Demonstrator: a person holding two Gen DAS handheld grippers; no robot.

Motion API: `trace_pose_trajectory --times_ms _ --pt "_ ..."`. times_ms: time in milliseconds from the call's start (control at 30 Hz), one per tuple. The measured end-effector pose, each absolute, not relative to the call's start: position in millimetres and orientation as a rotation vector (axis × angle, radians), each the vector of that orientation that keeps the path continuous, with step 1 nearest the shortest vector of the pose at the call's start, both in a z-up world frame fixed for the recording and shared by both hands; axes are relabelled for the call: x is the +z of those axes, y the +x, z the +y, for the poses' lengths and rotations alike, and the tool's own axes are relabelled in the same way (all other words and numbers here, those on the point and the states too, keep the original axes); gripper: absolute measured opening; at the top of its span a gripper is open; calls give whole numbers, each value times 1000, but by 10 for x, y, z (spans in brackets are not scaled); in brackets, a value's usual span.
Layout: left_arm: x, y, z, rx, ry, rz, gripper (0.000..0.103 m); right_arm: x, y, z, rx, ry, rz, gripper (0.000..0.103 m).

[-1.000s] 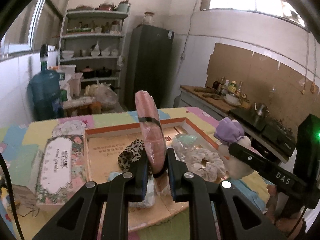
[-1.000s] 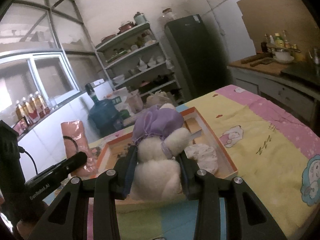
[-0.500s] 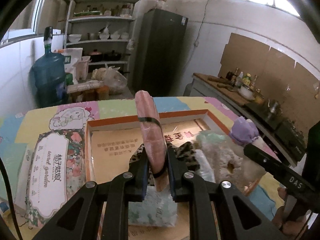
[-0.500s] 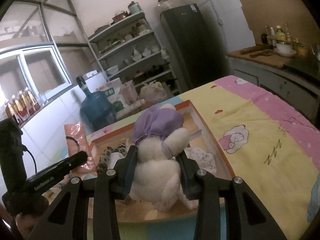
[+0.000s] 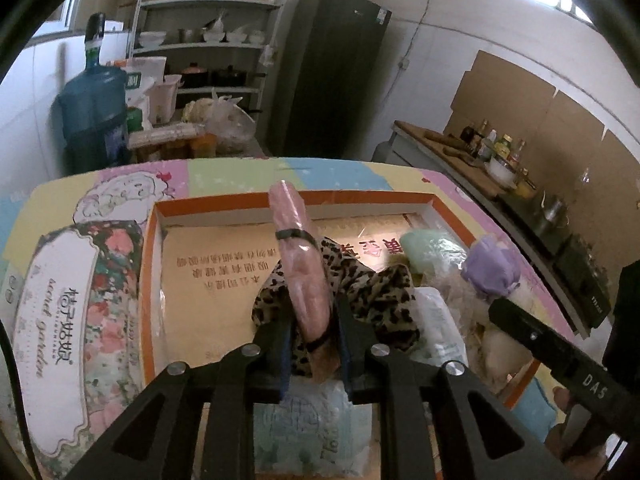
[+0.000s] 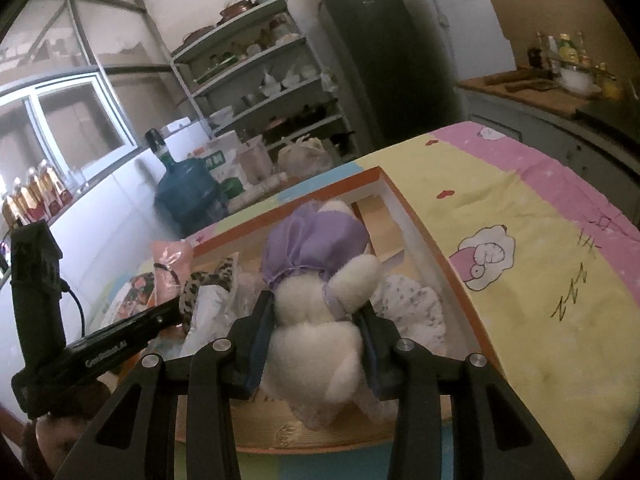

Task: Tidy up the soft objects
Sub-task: 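Lower and release pink roll with left gripper while right gripper releases bunny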

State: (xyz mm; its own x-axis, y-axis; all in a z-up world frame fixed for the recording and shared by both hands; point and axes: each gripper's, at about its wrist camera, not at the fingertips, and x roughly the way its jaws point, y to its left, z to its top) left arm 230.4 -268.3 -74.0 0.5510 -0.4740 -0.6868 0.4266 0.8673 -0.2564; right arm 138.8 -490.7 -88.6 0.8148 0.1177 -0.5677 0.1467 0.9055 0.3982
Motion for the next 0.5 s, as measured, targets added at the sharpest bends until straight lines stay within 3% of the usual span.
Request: trace_pose_trajectory --times_ms 67,267,367,500 --pt "-758 2310 -2674 -539 -73 839 34 -896 1381 -4920 -12 455 623 42" --pt "-732 2224 -2659 -532 -65 806 44 -903 1338 -4922 -14 467 618 44" --pt "-683 2175 -2657 -514 -44 786 52 -880 1323 -4907 -15 464 610 52" --pt "-620 2121 -2609 -506 -38 764 55 -859 1285 -4896 -19 461 603 58"
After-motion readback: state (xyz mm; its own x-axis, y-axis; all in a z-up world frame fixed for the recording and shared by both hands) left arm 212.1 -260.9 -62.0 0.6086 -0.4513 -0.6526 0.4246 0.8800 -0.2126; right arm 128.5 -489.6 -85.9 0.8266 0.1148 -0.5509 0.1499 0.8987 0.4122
